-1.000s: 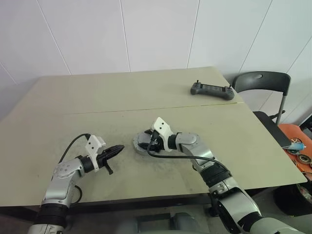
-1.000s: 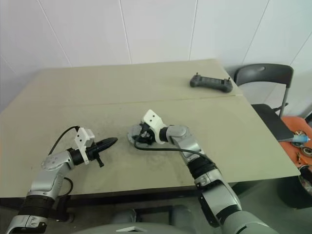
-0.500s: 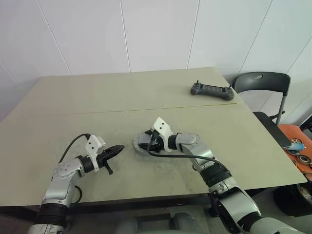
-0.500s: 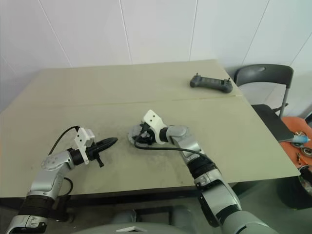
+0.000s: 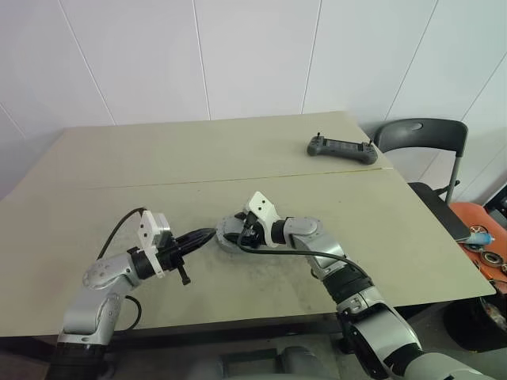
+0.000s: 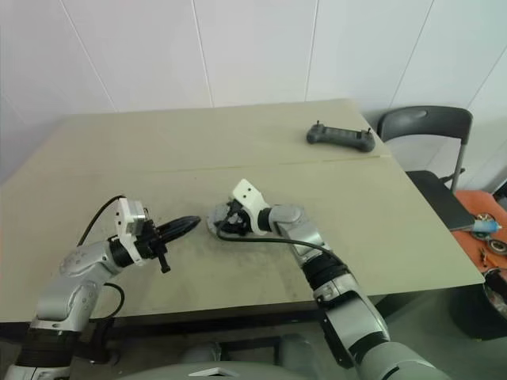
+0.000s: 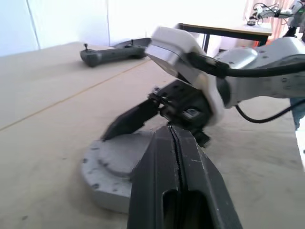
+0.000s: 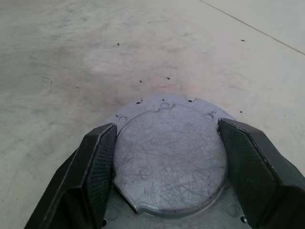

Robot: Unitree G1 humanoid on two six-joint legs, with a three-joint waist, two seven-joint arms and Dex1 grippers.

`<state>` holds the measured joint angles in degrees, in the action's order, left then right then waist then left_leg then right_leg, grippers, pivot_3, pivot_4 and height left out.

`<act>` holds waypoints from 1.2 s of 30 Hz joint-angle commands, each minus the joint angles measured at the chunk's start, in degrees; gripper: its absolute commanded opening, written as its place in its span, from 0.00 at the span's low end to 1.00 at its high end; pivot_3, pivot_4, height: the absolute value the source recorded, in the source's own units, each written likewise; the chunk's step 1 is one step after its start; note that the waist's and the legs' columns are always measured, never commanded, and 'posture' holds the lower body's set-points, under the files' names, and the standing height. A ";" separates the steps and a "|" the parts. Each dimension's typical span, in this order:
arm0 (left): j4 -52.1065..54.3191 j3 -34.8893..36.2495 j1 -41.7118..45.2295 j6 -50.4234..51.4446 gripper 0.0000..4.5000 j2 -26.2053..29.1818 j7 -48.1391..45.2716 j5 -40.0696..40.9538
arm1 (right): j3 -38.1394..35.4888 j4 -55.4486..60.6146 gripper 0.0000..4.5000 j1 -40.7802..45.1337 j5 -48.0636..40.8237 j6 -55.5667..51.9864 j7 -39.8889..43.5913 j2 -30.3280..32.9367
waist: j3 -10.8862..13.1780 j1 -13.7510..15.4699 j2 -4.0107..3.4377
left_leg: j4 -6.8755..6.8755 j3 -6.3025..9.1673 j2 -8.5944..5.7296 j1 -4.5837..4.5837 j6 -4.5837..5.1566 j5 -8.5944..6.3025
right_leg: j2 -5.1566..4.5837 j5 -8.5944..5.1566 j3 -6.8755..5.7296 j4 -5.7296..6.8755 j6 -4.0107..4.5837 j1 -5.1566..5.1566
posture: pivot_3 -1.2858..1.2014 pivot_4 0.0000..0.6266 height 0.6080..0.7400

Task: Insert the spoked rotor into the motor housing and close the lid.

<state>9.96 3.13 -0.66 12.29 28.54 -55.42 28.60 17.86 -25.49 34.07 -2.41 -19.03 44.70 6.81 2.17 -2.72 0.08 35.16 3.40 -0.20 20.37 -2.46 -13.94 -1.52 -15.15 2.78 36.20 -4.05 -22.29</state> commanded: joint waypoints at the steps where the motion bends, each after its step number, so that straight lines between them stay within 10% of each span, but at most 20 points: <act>1: 0.30 -0.71 0.31 -2.21 0.00 0.60 0.35 -2.64 | 0.26 -2.20 0.67 -0.62 0.55 -0.76 -1.05 -0.96 | 0.00 -0.01 0.00 | 0.01 0.00 0.00 -0.01 0.00 0.00 | 0.02 0.00 -0.01 0.00 0.00 0.00 | 0.52 0.00 1.00; 14: -9.23 4.01 9.96 -3.72 0.00 2.17 -0.69 -1.05 | 0.02 -2.09 0.67 -1.16 0.53 -0.68 -2.45 -2.42 | -0.01 -1.33 0.02 | -0.05 0.03 -0.02 0.02 0.00 0.00 | 0.07 0.02 0.01 -0.04 0.02 -0.02 | 0.52 0.00 1.00; 18: -43.29 -8.62 35.77 -11.49 0.00 -18.03 8.74 -16.14 | -0.06 -1.79 0.67 -1.39 0.61 -0.75 -2.64 -2.95 | 0.08 0.92 0.36 | 0.36 0.25 -0.12 -0.07 0.01 0.02 | 0.13 0.01 -0.25 -0.12 -0.02 0.29 | 0.52 0.00 1.00; 23: -60.50 -8.79 45.08 -20.09 0.00 -22.05 9.42 -20.90 | -0.49 -1.69 0.67 -1.68 0.84 -0.86 -2.98 -3.61 | 0.08 -1.29 0.17 | 0.73 0.28 -0.24 -0.04 -0.01 -0.04 | 0.15 0.07 0.09 -0.14 -0.12 0.54 | 0.52 0.00 1.00; 36: -62.75 -4.35 46.54 -23.86 0.00 -21.53 4.60 -17.01 | -1.21 -1.77 0.67 -1.87 1.45 -0.85 -3.22 -3.97 | 0.04 -0.37 0.10 | 0.75 0.98 -0.54 -0.08 0.02 -0.03 | 0.08 0.12 -0.21 -0.10 -0.21 0.65 | 0.52 0.00 1.00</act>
<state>-55.26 -3.11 45.36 -11.74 6.25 -50.58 10.25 14.11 -26.57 32.66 -1.21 -18.77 40.52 4.33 2.22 -3.10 0.18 35.86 4.40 -0.74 20.31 -2.44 -13.98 -1.43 -15.03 2.57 36.11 -4.26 -21.68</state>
